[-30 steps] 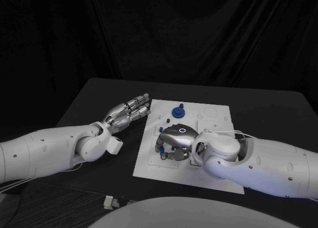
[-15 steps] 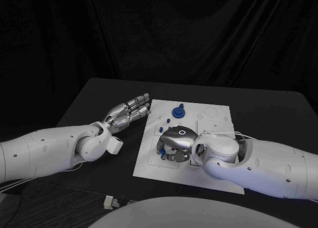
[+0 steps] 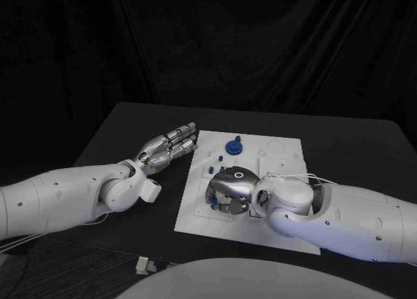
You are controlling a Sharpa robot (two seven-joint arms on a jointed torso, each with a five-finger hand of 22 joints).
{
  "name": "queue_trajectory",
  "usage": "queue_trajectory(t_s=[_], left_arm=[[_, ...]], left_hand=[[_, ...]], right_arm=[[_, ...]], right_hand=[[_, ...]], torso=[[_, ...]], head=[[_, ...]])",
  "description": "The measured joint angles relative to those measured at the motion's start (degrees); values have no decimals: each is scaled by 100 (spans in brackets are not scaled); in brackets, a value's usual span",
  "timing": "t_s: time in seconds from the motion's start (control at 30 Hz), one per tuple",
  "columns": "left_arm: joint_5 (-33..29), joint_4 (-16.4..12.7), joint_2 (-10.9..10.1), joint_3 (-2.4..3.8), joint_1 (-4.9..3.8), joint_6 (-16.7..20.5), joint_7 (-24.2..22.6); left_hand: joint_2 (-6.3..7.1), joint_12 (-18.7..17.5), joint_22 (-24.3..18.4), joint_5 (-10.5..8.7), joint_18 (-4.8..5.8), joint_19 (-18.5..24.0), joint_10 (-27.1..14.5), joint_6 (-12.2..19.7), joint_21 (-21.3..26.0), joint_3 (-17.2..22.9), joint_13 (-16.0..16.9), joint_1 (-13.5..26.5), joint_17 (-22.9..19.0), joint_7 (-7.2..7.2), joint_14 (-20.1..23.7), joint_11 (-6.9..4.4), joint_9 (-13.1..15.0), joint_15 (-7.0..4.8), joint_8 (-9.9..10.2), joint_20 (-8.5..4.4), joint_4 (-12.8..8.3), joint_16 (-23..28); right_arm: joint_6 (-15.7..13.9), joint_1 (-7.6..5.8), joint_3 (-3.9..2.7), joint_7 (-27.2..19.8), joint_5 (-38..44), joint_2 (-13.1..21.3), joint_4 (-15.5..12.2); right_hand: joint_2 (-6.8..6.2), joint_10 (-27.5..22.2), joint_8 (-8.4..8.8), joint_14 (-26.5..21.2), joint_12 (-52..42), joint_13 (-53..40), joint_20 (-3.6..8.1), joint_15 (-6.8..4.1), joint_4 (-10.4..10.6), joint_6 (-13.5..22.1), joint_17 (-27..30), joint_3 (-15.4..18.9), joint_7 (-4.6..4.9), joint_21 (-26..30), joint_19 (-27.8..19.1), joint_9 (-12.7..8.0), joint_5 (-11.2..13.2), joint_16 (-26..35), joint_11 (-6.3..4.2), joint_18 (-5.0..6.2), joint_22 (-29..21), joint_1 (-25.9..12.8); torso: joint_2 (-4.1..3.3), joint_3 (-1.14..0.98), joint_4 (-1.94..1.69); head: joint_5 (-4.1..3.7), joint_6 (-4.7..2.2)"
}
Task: Assemble the parts on the task board
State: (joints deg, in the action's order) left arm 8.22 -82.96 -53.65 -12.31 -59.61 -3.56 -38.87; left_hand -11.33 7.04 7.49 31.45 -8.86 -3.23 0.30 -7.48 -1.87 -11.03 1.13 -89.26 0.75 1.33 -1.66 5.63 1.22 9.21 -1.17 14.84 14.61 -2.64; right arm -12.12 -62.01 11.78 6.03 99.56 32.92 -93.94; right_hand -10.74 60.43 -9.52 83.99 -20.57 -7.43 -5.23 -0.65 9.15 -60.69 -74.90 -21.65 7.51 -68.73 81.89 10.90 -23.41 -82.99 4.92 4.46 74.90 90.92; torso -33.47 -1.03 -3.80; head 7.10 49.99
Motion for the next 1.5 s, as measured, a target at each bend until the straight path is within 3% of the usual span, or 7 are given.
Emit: queue_trajectory(t_s=[0.87,0.93,1.03,1.13,1.23,1.3,1.5], left_arm=[[0,6,13,0,3,0,3],[0,7,15,0,4,-1,3],[0,9,17,0,4,-1,4],[0,11,18,0,5,-1,5],[0,14,20,0,5,-1,6],[0,17,22,0,5,-1,7],[0,21,24,0,6,-1,8]], left_hand=[[0,0,0,0,0,0,0,0,0,0,0,0,0,0,0,0,0,0,0,0,1,0],[0,0,0,-1,0,0,0,0,0,0,0,0,0,0,0,0,0,0,0,0,1,0],[0,0,0,-1,0,0,0,0,0,0,-1,0,0,0,0,0,0,0,0,0,1,0],[0,0,0,-1,0,0,0,0,0,0,-1,0,0,0,0,0,0,0,0,0,1,0],[0,0,0,-1,0,0,0,0,0,-1,-1,0,0,0,0,0,0,0,0,0,0,0],[0,0,0,-1,-1,0,0,0,0,0,-1,0,-1,0,0,0,0,0,0,0,1,0],[0,0,-1,-1,0,0,0,0,0,-1,-1,0,-1,0,0,0,0,0,0,0,1,0]], right_arm=[[-18,114,-8,1,21,5,47],[-17,115,-8,5,21,11,47],[-7,123,-2,12,21,24,47],[14,136,7,20,21,35,47],[34,136,7,34,21,47,42],[46,136,6,44,21,58,32],[58,136,5,74,21,148,-55]], right_hand=[[25,-4,15,0,73,2,-41,0,-80,104,82,-49,38,45,-41,2,129,7,-4,0,4,-18],[43,-113,126,-4,160,32,-65,55,-96,297,165,-65,34,147,-114,-26,223,73,-41,-1,4,-41],[16,-426,264,-4,275,70,-51,55,-118,574,254,-86,-2,279,-194,-76,421,118,21,0,4,-162],[-63,-829,398,-4,358,103,-25,55,-104,897,323,16,-145,408,-255,-122,728,133,70,-1,3,-269],[-105,-1087,437,-4,358,101,-25,55,-100,1053,410,141,-220,542,-328,-147,952,200,76,2,3,-311],[-79,-1277,464,-4,348,82,-40,55,-86,1148,466,281,-268,641,-370,-171,1106,204,85,95,3,-357],[-53,-1709,466,-30,144,3,-47,30,36,1355,569,735,-352,827,-439,-234,1498,249,81,95,3,-382]], torso=[[1,-1,2],[0,-1,2],[-1,-1,1],[-1,-1,1],[-1,-1,1],[-1,-1,1],[-1,-1,-1]], head=[[-6,0],[-8,0],[-9,0],[-9,0],[-9,0],[-15,0],[-7,0]])
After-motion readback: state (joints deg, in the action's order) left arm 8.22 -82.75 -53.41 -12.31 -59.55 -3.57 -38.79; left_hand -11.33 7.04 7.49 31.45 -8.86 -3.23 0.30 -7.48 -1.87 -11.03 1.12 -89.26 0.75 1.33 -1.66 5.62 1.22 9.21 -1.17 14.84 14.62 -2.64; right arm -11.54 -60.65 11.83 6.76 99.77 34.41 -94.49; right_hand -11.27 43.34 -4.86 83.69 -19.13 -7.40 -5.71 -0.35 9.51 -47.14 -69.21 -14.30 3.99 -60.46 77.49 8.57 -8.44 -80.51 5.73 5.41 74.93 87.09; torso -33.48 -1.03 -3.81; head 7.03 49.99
